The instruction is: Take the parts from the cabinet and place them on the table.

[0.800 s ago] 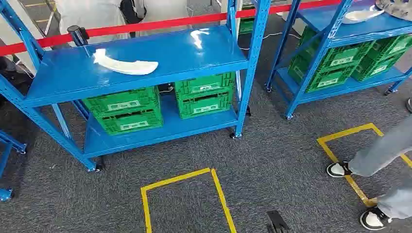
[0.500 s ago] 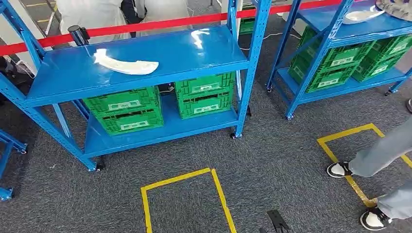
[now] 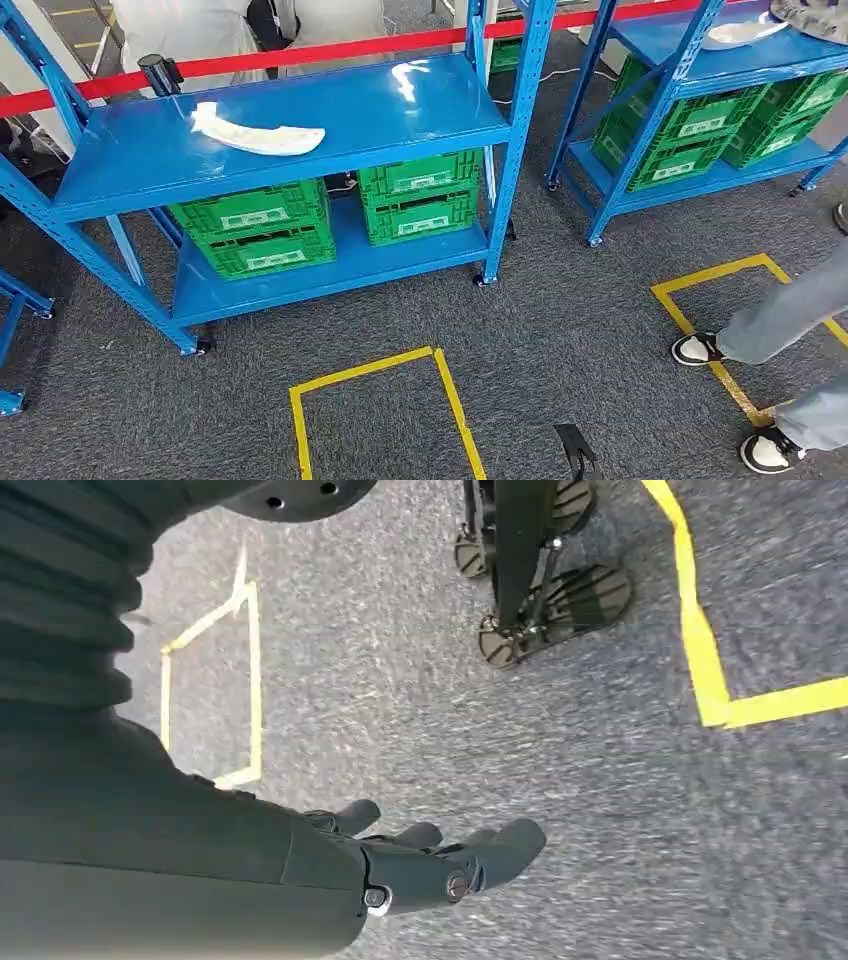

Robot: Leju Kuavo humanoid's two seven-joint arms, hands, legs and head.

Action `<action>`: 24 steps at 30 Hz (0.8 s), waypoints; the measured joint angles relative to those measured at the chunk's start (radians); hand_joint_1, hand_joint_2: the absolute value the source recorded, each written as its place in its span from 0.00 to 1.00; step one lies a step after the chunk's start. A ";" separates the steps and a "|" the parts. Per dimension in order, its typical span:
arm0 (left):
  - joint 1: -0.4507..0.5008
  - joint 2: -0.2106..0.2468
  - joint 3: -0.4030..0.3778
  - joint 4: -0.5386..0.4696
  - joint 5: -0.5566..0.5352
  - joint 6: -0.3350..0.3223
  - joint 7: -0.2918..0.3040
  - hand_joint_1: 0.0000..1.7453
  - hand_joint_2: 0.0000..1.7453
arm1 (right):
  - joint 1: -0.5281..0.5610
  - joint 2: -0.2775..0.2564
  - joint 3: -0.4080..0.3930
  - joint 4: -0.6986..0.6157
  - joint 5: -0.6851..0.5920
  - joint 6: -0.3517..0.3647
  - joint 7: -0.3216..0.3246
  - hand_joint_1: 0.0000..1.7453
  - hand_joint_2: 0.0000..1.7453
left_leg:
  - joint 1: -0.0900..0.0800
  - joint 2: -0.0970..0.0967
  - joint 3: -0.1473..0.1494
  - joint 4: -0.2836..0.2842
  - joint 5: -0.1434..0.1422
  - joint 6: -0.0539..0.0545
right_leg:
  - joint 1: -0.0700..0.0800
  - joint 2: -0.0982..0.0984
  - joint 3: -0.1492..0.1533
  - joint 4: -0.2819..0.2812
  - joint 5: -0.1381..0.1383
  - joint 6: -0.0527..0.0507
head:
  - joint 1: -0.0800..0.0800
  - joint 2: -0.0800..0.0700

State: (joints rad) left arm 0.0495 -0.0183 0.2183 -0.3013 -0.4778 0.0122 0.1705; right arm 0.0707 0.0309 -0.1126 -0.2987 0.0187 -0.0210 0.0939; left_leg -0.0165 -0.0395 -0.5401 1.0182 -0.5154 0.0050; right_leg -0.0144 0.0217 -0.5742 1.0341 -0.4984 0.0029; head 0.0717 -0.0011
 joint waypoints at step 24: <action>-0.511 -0.074 -0.115 -0.171 -0.299 0.202 -0.418 0.00 0.00 | -0.064 0.015 -0.033 0.075 0.067 -0.002 0.032 0.00 0.00 | 0.000 0.000 0.007 0.001 0.005 0.000 | 0.000 0.001 0.002 0.000 0.006 0.001 | 0.000 0.000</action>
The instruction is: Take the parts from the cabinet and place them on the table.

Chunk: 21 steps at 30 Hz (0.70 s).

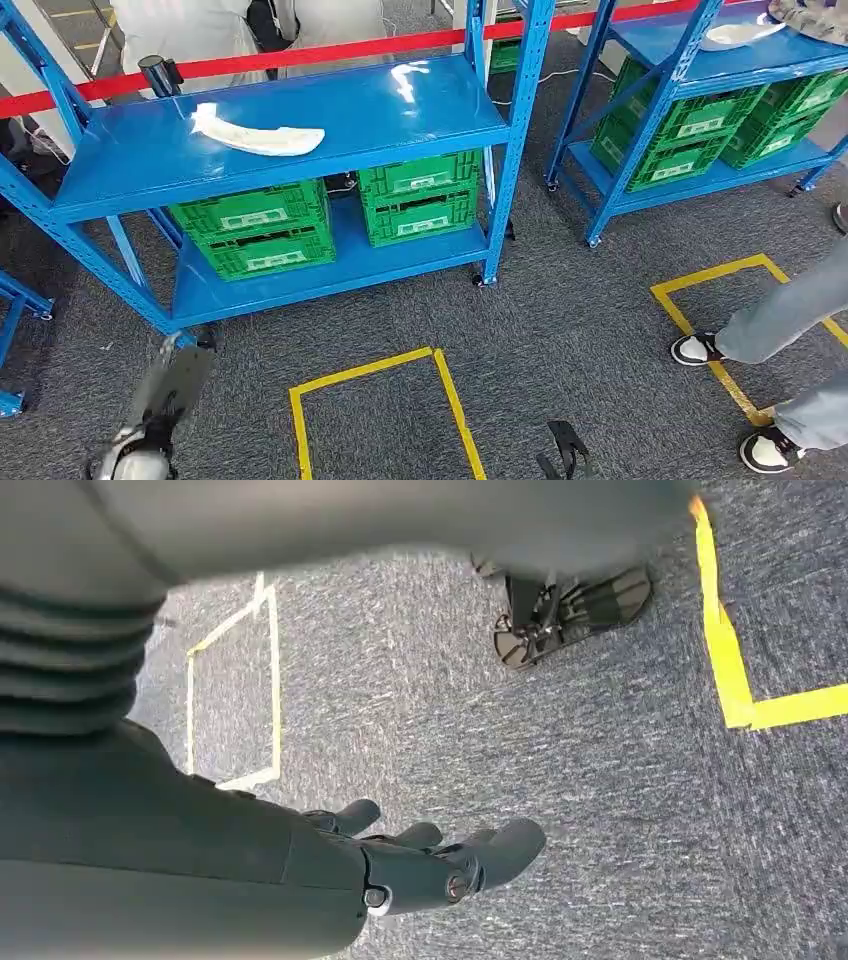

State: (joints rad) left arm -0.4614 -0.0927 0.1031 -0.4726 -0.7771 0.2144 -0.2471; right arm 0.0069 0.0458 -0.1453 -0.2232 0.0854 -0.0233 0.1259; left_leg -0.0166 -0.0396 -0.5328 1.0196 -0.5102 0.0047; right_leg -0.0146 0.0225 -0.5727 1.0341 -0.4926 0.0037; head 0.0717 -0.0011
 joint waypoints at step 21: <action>-0.465 0.037 -0.470 -0.094 -0.160 0.233 -0.004 0.00 0.00 | -0.021 0.006 -0.032 0.024 0.027 0.003 -0.004 0.00 0.00 | 0.000 -0.001 -0.001 0.000 0.001 0.000 | 0.000 0.000 0.000 0.000 0.001 0.000 | 0.000 0.000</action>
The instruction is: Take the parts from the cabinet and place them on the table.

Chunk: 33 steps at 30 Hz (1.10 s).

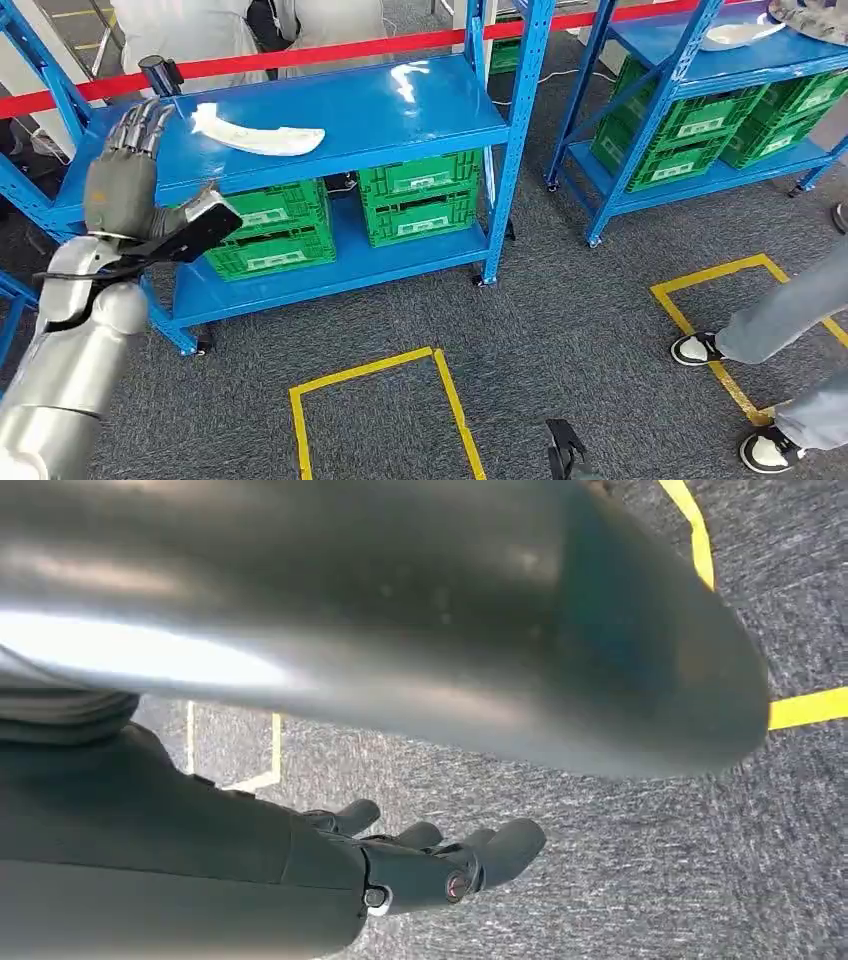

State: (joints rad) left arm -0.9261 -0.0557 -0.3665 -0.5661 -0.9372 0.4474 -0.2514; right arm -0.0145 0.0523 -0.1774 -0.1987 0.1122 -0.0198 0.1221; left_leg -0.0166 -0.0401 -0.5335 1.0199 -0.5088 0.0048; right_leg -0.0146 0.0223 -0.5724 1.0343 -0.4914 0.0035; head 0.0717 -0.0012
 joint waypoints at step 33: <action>-0.110 0.000 -0.247 0.217 -0.122 -0.269 0.219 0.00 0.00 | -0.009 0.004 -0.009 0.013 0.053 -0.001 0.033 0.00 0.00 | -0.001 0.000 -0.001 0.002 0.000 0.000 | -0.001 0.000 0.000 -0.001 0.001 0.001 | 0.000 0.000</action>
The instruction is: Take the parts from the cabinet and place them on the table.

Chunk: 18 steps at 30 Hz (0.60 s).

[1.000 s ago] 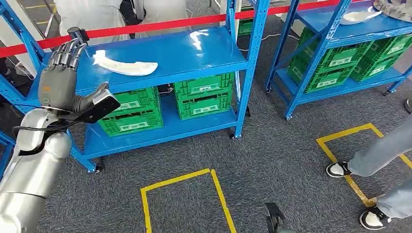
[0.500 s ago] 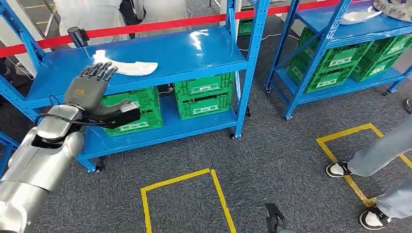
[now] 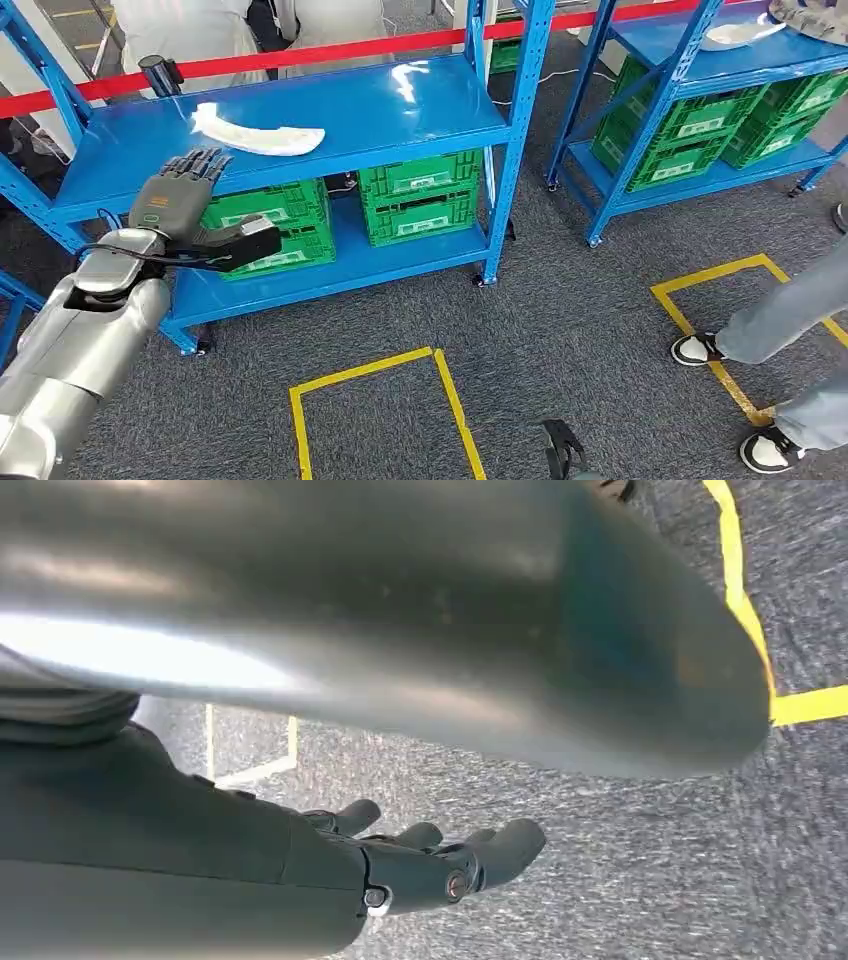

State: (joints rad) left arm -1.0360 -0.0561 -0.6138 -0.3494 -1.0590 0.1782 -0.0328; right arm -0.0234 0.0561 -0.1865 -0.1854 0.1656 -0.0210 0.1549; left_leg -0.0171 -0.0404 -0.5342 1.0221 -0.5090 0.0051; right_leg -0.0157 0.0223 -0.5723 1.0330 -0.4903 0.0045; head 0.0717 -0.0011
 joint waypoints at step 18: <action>-0.009 0.028 0.035 0.026 0.044 0.041 0.021 0.00 0.00 | -0.005 0.010 -0.005 0.001 0.002 -0.003 -0.011 0.00 0.00 | 0.018 0.004 0.036 -0.019 -0.018 0.011 | -0.022 -0.016 -0.119 0.087 0.076 0.051 | 0.003 0.000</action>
State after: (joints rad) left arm -1.0446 -0.0278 -0.5787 -0.3235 -1.0147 0.2190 -0.0122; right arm -0.0282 0.0656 -0.1911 -0.1843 0.1678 -0.0244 0.1434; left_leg 0.0010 -0.0366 -0.4980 1.0030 -0.5275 0.0157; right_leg -0.0378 0.0066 -0.6918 1.1205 -0.4146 0.0552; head 0.0751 -0.0011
